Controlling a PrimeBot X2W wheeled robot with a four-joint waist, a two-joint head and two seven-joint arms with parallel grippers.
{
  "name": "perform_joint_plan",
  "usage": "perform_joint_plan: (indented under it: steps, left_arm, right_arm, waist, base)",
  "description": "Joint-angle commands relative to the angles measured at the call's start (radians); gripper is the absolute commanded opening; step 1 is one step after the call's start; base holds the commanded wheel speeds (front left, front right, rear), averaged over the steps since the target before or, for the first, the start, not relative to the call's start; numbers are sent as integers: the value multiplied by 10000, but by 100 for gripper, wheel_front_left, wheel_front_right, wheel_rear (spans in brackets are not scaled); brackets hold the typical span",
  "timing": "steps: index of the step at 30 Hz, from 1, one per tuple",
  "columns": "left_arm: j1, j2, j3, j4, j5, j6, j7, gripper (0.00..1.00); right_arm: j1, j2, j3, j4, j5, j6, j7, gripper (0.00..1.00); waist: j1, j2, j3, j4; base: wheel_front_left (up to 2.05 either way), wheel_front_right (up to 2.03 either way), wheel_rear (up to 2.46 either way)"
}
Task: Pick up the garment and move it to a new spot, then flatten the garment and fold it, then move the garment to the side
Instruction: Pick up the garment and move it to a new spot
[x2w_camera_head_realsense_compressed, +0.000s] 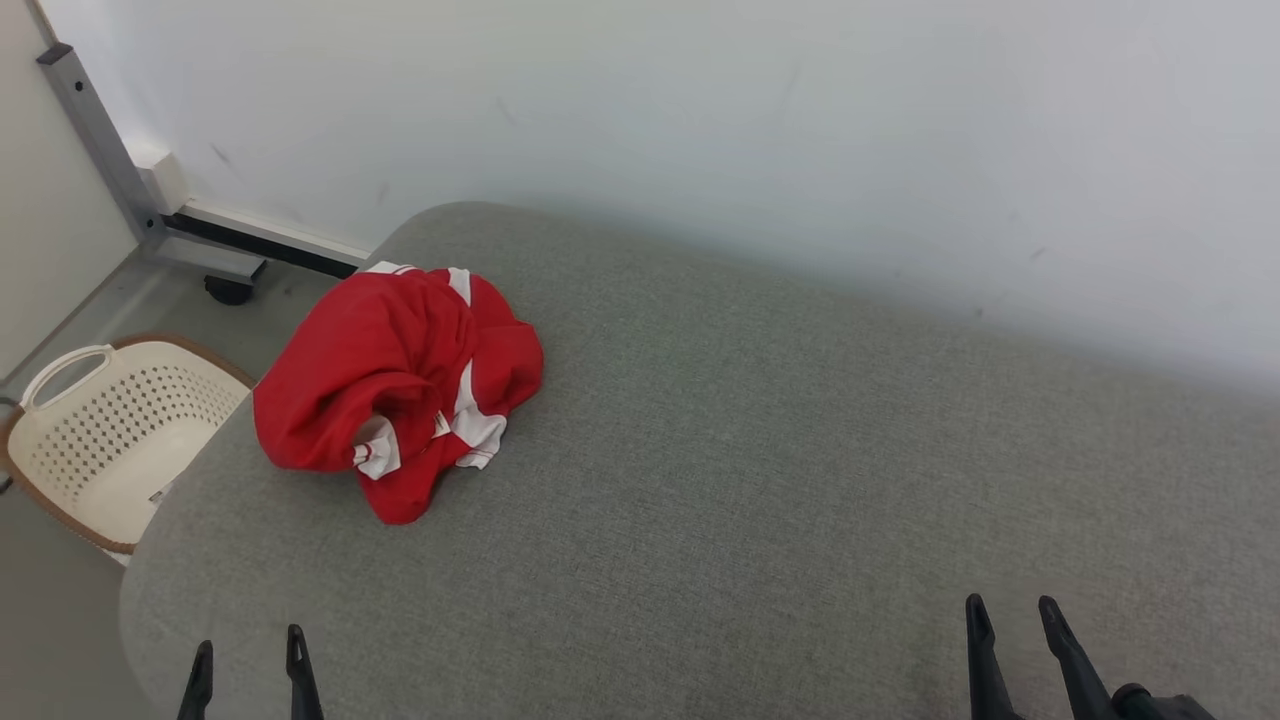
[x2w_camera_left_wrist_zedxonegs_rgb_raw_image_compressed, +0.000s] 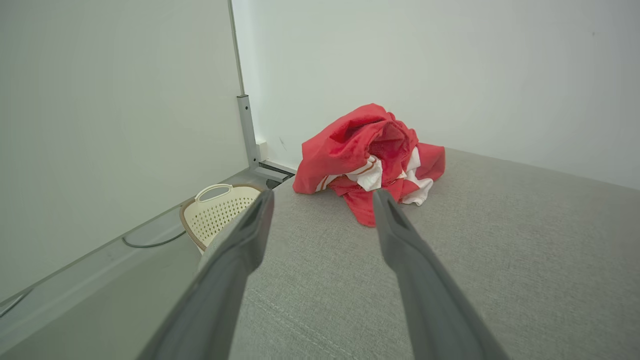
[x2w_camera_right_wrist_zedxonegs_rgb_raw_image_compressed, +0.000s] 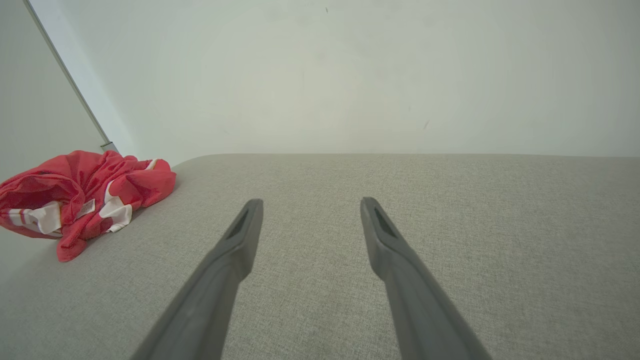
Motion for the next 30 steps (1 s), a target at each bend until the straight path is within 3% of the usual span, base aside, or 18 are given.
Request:
perform_joint_plan:
  steps: [1,11,19,30]
  left_arm:
    - [158,44,35,3,-21,43,-36,100]
    - [24,42,17,10,-202,127,-36,100]
    - [-403,42,-8,34,-351,57,-36,100]
    - [-2482,43,801,1010,-118,-661,-36,100]
  right_arm:
    - [140,-18,7,-23,-25,35,-10,100]
    - [-9,-17,13,-58,-145,33,-11,100]
    - [-121,-20,107,-36,-182,34,-11,100]
    - [-579,-17,282,-119,-378,34,-10,100]
  waist:
    - [0,0,-13,171]
    - [0,0,119,415]
    - [0,0,312,185]
    - [0,0,924,-1163]
  base:
    - [0,0,0]
    - [0,0,0]
    - [0,0,0]
    - [0,0,0]
